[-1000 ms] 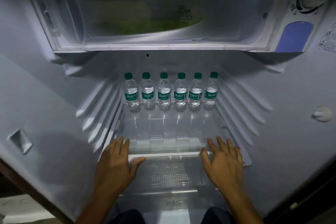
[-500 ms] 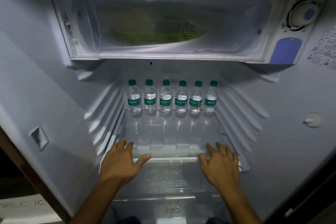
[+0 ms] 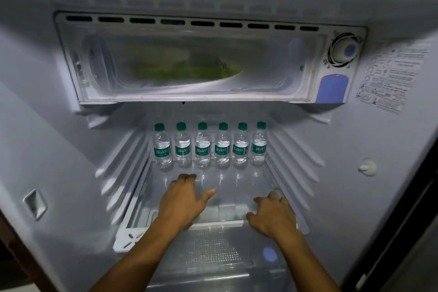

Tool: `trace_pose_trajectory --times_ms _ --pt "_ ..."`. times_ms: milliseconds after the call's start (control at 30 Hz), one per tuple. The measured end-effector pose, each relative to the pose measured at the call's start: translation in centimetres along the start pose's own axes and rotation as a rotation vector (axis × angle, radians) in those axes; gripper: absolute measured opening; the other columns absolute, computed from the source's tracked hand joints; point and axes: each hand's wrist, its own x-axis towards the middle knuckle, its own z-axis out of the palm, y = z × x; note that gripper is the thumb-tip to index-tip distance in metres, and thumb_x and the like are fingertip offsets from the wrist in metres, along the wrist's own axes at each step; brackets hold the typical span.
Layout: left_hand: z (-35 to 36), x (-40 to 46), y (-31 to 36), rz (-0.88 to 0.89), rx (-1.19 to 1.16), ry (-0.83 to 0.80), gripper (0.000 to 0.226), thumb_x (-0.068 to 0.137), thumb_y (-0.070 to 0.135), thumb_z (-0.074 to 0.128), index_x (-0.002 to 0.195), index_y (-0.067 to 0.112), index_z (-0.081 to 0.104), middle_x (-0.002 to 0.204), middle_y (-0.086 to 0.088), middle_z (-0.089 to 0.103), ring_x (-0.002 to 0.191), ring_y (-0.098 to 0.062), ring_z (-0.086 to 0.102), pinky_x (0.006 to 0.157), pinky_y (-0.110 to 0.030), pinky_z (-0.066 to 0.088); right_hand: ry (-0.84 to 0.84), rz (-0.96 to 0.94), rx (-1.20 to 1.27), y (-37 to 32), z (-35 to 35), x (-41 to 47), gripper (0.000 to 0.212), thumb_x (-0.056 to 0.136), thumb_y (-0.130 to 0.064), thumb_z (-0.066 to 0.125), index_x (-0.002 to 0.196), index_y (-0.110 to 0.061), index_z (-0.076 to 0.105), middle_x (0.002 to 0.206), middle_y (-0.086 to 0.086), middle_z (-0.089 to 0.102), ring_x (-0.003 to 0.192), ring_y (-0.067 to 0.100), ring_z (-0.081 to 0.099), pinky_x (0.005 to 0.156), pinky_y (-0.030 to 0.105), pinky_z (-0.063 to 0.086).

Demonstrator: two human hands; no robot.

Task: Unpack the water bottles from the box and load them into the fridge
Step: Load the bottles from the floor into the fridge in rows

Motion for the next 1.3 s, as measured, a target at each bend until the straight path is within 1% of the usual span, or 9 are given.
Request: trace_pose_trajectory --times_ms 167,300,367,500,700,833,933,1067,1300 --pt "-1.7 4.8 4.7 0.118 -0.09 0.037 0.081 0.087 0.072 0.048 0.147 0.02 0.035 0.149 -0.005 0.041 0.132 -0.025 0.046 0.103 -0.04 0.046 -0.089 0.001 -0.105 -0.6 -2.2 2.1 0.068 0.089 -0.06 0.056 0.146 -0.025 0.048 0.149 0.006 0.044 0.133 0.033 0.045 0.105 0.042 0.044" --pt "-2.7 8.9 7.9 0.186 -0.214 0.094 0.074 0.089 0.056 0.061 0.147 0.017 0.038 0.15 -0.006 0.041 0.131 -0.026 0.047 0.103 -0.037 0.044 -0.078 0.004 0.067 -0.5 -4.5 5.0 0.068 0.091 -0.059 0.055 0.15 -0.027 0.042 0.152 0.003 0.047 0.133 0.027 0.05 0.105 0.04 0.044" --pt "-2.7 10.5 9.2 0.23 -0.23 0.126 0.069 0.088 0.049 0.066 0.143 0.014 0.043 0.144 -0.009 0.047 0.126 -0.028 0.051 0.097 -0.036 0.046 -0.01 0.001 0.161 -0.6 -6.0 6.1 0.069 0.09 -0.057 0.055 0.152 -0.029 0.038 0.153 0.003 0.046 0.133 0.028 0.05 0.106 0.04 0.044" --pt "-2.0 13.1 11.1 0.267 -0.254 0.113 0.065 0.085 0.038 0.072 0.139 0.014 0.045 0.136 -0.011 0.052 0.118 -0.03 0.055 0.089 -0.032 0.045 0.22 -0.06 0.386 -0.9 -8.4 8.2 0.042 0.088 -0.041 0.059 0.128 -0.028 0.057 0.128 0.005 0.064 0.107 0.028 0.064 0.088 0.037 0.055" --pt "-1.2 16.3 11.8 0.286 -0.193 0.077 0.073 0.088 0.026 0.071 0.149 0.014 0.034 0.147 -0.012 0.041 0.126 -0.029 0.05 0.098 -0.032 0.044 0.459 -0.17 0.521 -1.1 -10.3 10.5 0.063 0.089 -0.021 0.063 0.148 -0.024 0.041 0.149 0.007 0.044 0.129 0.033 0.052 0.102 0.045 0.049" --pt "-1.7 18.1 12.6 0.327 -0.134 -0.018 0.069 0.096 0.021 0.06 0.154 0.017 0.025 0.159 -0.008 0.026 0.139 -0.027 0.037 0.111 -0.035 0.036 0.453 -0.252 0.369 -1.2 -11.8 13.0 0.078 0.091 -0.007 0.06 0.159 -0.015 0.022 0.164 0.009 0.025 0.147 0.029 0.032 0.114 0.039 0.038" --pt "-1.6 19.0 13.1 0.321 -0.05 -0.065 0.064 0.097 0.018 0.054 0.154 0.019 0.024 0.161 -0.007 0.022 0.142 -0.026 0.034 0.112 -0.039 0.035 0.404 -0.212 0.219 -1.5 -11.9 14.6 0.079 0.094 -0.01 0.057 0.161 -0.016 0.015 0.167 0.009 0.017 0.147 0.032 0.033 0.115 0.042 0.037" --pt "-1.0 19.6 13.2 0.323 -0.059 -0.14 0.056 0.098 0.017 0.053 0.15 0.014 0.033 0.151 -0.012 0.038 0.135 -0.029 0.041 0.106 -0.034 0.036 0.284 -0.106 0.116 -2.0 -11.7 16.1 0.09 0.093 -0.017 0.06 0.162 -0.023 0.003 0.169 0.005 0.004 0.145 0.038 0.033 0.114 0.045 0.037" --pt "0.5 19.6 12.8 0.331 -0.094 -0.113 0.067 0.092 0.027 0.067 0.148 0.012 0.034 0.142 -0.013 0.037 0.125 -0.029 0.048 0.097 -0.033 0.043 0.388 -0.03 0.082 -2.0 -10.7 17.5 0.086 0.095 -0.036 0.065 0.159 -0.01 0.015 0.154 0.019 0.032 0.14 0.041 0.034 0.115 0.044 0.033"
